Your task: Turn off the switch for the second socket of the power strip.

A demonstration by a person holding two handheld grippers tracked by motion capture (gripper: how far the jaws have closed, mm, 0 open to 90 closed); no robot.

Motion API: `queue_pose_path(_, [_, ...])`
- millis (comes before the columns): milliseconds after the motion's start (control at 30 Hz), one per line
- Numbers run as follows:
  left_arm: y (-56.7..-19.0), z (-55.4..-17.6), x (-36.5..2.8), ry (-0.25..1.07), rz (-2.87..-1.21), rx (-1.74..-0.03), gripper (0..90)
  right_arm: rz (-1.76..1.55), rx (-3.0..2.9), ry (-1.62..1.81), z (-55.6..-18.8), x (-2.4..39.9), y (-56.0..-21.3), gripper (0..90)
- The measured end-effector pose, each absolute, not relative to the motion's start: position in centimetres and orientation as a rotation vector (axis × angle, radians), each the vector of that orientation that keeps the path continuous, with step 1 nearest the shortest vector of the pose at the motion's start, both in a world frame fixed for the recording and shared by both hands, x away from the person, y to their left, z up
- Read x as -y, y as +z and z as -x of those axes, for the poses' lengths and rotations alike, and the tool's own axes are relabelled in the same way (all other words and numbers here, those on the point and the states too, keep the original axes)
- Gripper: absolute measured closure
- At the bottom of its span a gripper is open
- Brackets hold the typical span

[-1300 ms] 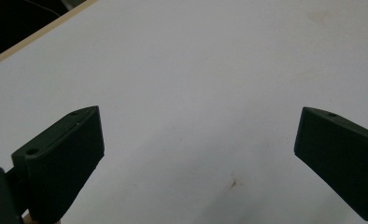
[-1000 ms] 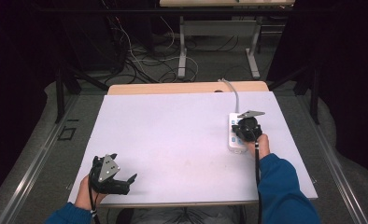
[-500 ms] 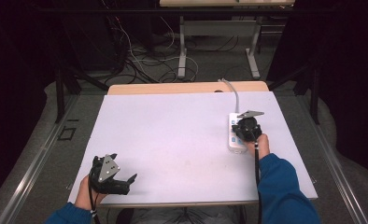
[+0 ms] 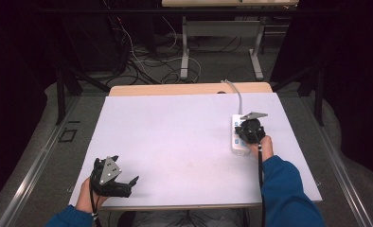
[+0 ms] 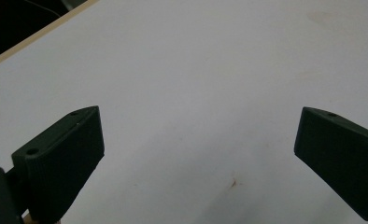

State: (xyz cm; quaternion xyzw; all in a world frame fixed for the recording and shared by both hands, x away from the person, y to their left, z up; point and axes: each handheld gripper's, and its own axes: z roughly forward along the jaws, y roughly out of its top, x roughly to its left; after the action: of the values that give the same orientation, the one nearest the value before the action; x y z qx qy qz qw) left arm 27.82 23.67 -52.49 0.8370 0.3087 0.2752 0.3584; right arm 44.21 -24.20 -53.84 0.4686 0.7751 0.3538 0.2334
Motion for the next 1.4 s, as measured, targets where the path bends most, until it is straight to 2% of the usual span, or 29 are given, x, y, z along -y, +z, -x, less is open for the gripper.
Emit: queue_pose_path(1400, [-52.50,-27.83,-23.67,0.710,-2.156,-0.798,1.4,-1.274,-2.108,0.955,-43.99,23.96,-53.91,90.0])
